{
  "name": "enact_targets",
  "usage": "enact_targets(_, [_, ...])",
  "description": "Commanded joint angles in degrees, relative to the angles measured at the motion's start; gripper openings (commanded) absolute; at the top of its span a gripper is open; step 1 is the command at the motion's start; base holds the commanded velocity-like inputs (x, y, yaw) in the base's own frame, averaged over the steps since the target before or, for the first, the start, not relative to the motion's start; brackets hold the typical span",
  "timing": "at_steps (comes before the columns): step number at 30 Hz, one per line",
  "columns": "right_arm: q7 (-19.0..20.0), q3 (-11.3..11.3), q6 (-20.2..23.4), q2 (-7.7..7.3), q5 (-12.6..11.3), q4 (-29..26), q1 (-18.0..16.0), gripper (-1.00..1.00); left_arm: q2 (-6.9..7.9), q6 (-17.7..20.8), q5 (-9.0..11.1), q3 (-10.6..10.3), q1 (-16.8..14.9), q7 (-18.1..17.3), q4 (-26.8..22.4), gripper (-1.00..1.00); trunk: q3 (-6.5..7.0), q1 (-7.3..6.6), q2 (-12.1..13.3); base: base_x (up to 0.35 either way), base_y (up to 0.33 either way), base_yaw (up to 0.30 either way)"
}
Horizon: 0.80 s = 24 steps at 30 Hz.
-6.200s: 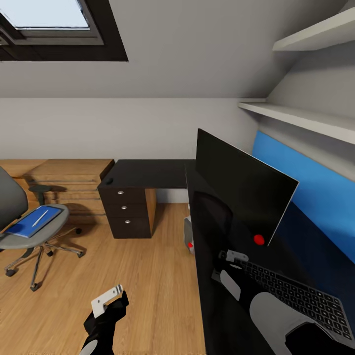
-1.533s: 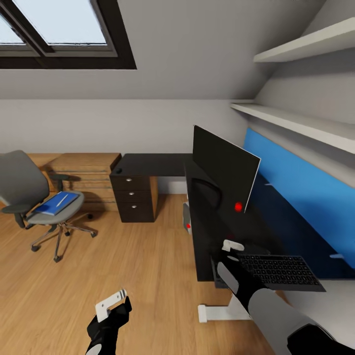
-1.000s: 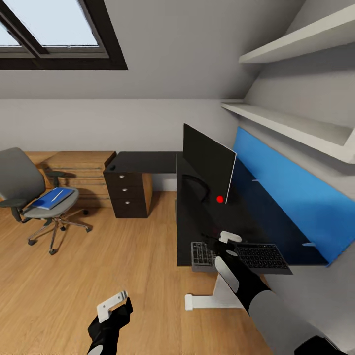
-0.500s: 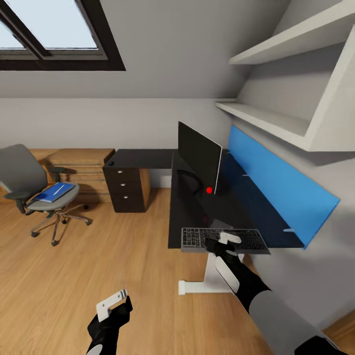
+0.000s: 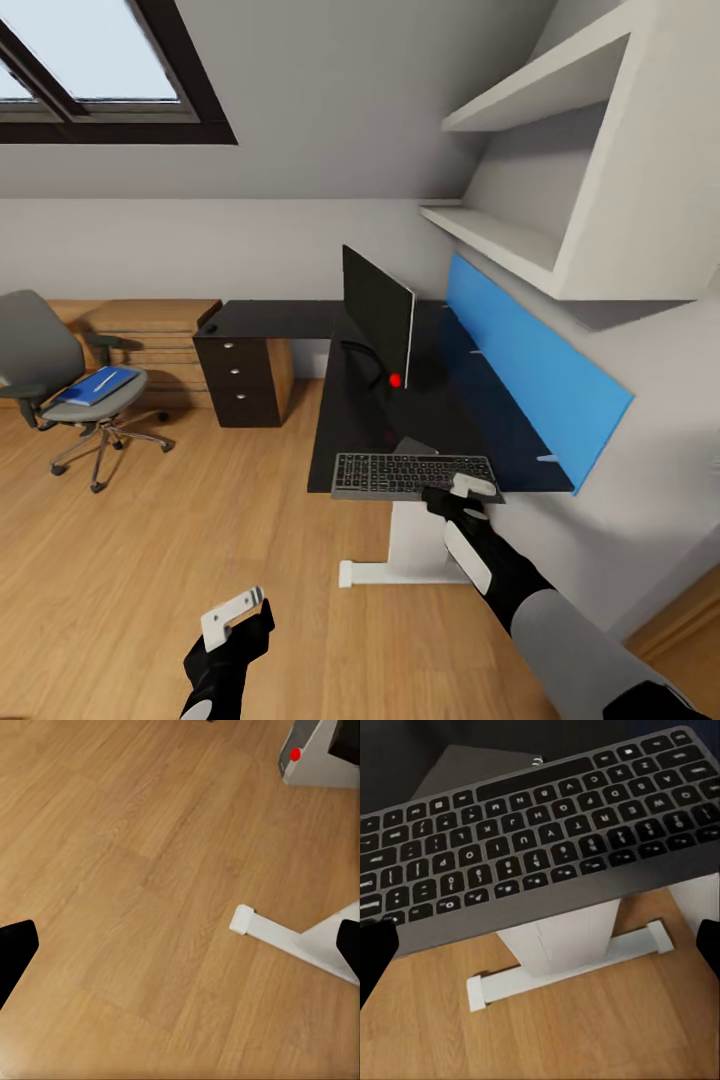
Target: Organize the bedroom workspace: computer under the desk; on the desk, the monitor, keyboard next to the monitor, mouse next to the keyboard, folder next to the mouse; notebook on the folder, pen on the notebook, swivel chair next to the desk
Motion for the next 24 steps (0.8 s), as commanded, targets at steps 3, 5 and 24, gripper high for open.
enact_targets(3, [-0.5, 0.2, 0.3, -0.11, -0.3, 0.3, 0.0, 1.0, 0.06, 0.3, 0.1, -0.1, 0.0, 0.4, -0.1, 1.0, -0.07, 0.02, -0.1, -0.002, -0.139, 0.0])
enact_targets(5, [-0.5, 0.1, 0.8, -0.19, -0.3, 0.6, -0.1, 1.0, 0.06, 0.3, 0.1, 0.0, 0.0, 0.4, -0.1, 1.0, -0.07, 0.02, -0.1, -0.001, -0.052, 0.0])
enact_targets(24, [-2.9, -0.2, 7.5, -1.25, -0.5, 11.0, -2.1, 1.0, 0.06, 0.3, 0.1, -0.1, 0.0, 0.4, -0.2, 1.0, -0.07, 0.02, -0.1, 0.004, -0.003, 0.0])
